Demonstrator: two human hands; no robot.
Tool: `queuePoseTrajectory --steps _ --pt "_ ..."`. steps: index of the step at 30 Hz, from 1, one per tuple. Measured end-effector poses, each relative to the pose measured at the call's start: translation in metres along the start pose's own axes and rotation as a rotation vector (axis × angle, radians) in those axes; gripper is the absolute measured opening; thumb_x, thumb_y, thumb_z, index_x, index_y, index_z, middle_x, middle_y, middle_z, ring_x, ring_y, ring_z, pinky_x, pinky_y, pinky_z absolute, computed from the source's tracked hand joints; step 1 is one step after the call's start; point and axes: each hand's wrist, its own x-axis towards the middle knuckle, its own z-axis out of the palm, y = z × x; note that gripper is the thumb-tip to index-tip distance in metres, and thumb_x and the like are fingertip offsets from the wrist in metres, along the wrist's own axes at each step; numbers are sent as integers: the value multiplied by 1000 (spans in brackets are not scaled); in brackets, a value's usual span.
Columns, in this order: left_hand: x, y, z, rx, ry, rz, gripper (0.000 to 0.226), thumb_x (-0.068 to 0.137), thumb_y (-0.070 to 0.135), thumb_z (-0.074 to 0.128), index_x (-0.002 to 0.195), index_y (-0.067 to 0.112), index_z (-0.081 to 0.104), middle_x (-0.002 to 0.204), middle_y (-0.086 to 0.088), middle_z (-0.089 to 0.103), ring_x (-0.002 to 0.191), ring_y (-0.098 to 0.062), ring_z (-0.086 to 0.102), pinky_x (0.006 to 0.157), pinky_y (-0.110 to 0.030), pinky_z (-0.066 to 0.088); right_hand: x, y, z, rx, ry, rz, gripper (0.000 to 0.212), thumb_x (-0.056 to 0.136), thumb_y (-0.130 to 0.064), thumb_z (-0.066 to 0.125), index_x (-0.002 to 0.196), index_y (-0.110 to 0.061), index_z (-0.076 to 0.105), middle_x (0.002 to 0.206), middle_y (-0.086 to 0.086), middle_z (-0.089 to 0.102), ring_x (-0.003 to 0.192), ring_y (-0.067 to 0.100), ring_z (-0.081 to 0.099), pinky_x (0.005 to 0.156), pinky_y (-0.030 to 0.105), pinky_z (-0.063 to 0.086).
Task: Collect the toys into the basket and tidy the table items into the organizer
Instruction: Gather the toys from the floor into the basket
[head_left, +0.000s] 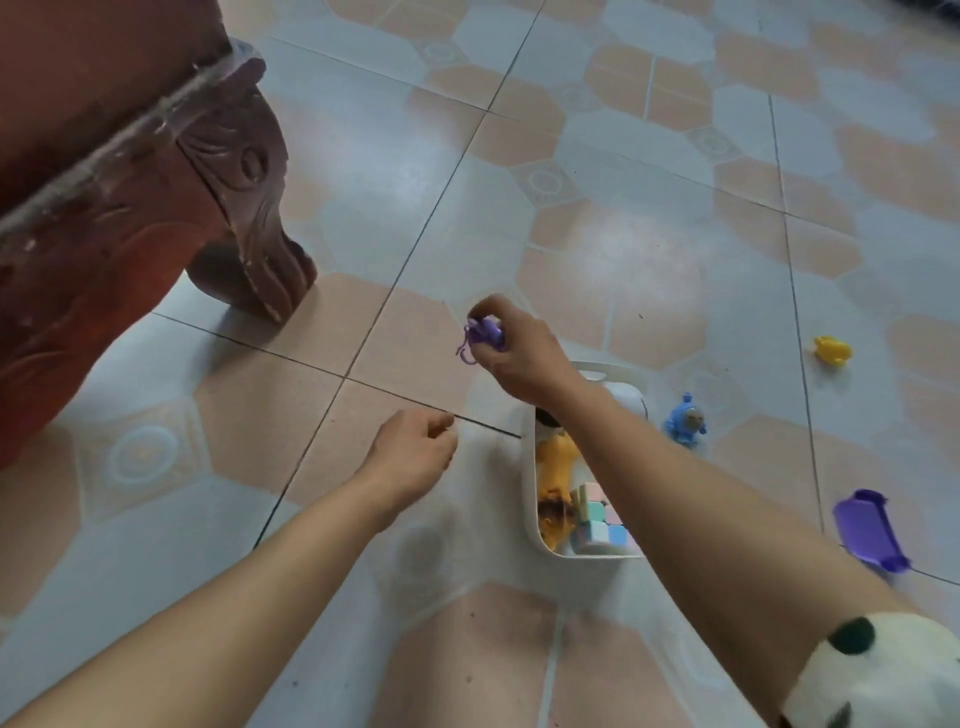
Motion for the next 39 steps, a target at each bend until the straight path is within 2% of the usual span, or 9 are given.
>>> queuePoseTrajectory --steps 2,4,6,9,16,20,28,34,39 --pt "1 11 13 -13 -30 14 22 93 14 54 109 16 69 104 -11 70 93 -20 66 96 -46 52 -19 -3 -29 155 67 47 26 81 -17 66 103 -19 55 85 6 66 77 30 61 68 40 53" --pt "1 20 22 14 -42 26 38 95 16 54 132 9 58 120 -8 67 106 -23 65 100 -42 50 -38 -1 -56 255 115 88 26 77 -13 70 98 -16 55 83 8 67 77 30 65 71 44 57" --pt "-1 29 34 43 -50 63 39 96 16 54 133 8 56 125 -9 65 111 -25 63 102 -43 48 -62 11 -86 335 146 124 29 76 -7 71 99 -14 55 86 11 66 78 26 65 69 42 59" --pt "-3 37 46 70 -38 96 39 95 15 53 133 8 57 129 -10 63 115 -27 60 105 -45 46 -101 32 -112 428 148 161 38 78 -2 69 109 -18 55 94 13 66 78 17 64 62 24 57" --pt "-14 40 69 168 14 167 34 93 11 53 126 12 63 115 -7 66 109 -27 60 94 -40 48 -180 82 -97 102 158 229 39 80 -11 68 118 -22 63 99 0 65 84 9 59 69 15 51" --pt "-18 42 75 215 32 184 42 93 12 53 135 13 56 128 -10 61 117 -27 56 97 -40 46 -188 92 -78 -21 218 210 34 82 -14 66 115 -18 62 98 -2 63 84 14 57 76 28 51" --pt "-25 45 81 249 28 193 48 92 9 55 139 12 50 133 -13 56 121 -29 53 99 -45 47 -189 87 -50 -245 276 194 21 83 -16 64 101 -13 54 91 9 61 85 25 53 70 40 49" --pt "-23 41 82 254 12 186 54 92 11 56 144 16 42 135 -13 53 118 -29 53 95 -45 49 -199 87 -48 -274 245 158 27 80 -15 68 101 -12 51 85 1 48 81 21 45 65 31 40" --pt "-20 37 84 237 15 178 57 90 12 58 144 19 40 134 -12 53 117 -29 53 89 -42 48 -203 90 -49 -301 219 126 41 76 -20 68 113 -16 49 110 4 49 90 19 51 70 32 51"
